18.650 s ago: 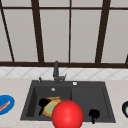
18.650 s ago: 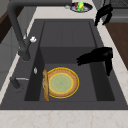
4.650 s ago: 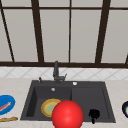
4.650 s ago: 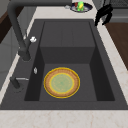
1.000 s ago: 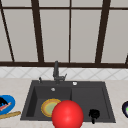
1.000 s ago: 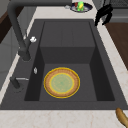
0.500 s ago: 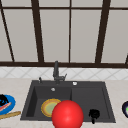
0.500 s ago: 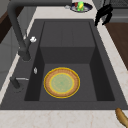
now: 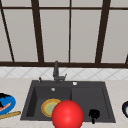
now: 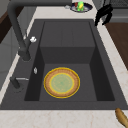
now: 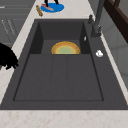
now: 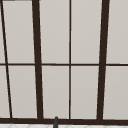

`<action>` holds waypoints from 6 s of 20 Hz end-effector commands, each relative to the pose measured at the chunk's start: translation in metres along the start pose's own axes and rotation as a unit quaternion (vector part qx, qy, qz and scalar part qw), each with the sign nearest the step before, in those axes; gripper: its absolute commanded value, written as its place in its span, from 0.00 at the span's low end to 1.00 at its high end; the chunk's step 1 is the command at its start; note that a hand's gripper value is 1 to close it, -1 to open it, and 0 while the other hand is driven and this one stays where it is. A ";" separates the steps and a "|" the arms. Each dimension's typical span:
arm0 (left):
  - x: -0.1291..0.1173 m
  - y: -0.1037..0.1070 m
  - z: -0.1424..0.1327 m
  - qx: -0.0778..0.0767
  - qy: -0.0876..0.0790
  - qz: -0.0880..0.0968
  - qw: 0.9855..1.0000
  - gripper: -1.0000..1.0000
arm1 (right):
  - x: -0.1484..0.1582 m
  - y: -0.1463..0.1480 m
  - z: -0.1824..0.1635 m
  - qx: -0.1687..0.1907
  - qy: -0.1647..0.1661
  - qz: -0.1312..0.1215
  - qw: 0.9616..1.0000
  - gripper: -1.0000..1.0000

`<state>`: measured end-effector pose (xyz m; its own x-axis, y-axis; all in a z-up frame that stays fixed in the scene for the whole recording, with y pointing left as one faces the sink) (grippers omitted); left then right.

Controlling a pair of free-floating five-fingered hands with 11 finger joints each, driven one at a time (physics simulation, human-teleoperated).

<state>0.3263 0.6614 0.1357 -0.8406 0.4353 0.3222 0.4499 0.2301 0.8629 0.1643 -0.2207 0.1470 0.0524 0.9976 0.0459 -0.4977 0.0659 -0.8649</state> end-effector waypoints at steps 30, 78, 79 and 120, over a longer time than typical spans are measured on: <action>0.011 -0.029 0.011 0.034 0.009 0.007 0.999 1.00 | 0.000 0.000 0.000 0.000 0.000 0.000 1.000 0.50; 0.078 -0.061 0.035 0.090 -0.075 -0.094 0.989 1.00 | 0.000 0.000 0.000 0.000 0.000 0.000 1.000 0.50; 0.083 -0.065 0.033 0.091 -0.074 -0.098 0.988 1.00 | 0.000 0.000 0.000 0.000 0.000 0.000 1.000 0.50; 0.103 -0.042 0.048 -0.019 -0.003 -0.024 1.000 0.00 | 0.000 0.000 0.000 0.000 0.000 0.000 1.000 0.50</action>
<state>0.2316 0.7407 0.1164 -0.8569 0.4582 0.2361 0.4043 0.3133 0.8593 0.1643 -0.2207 0.1470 0.0524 0.9976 0.0459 -0.4977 0.0659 -0.8649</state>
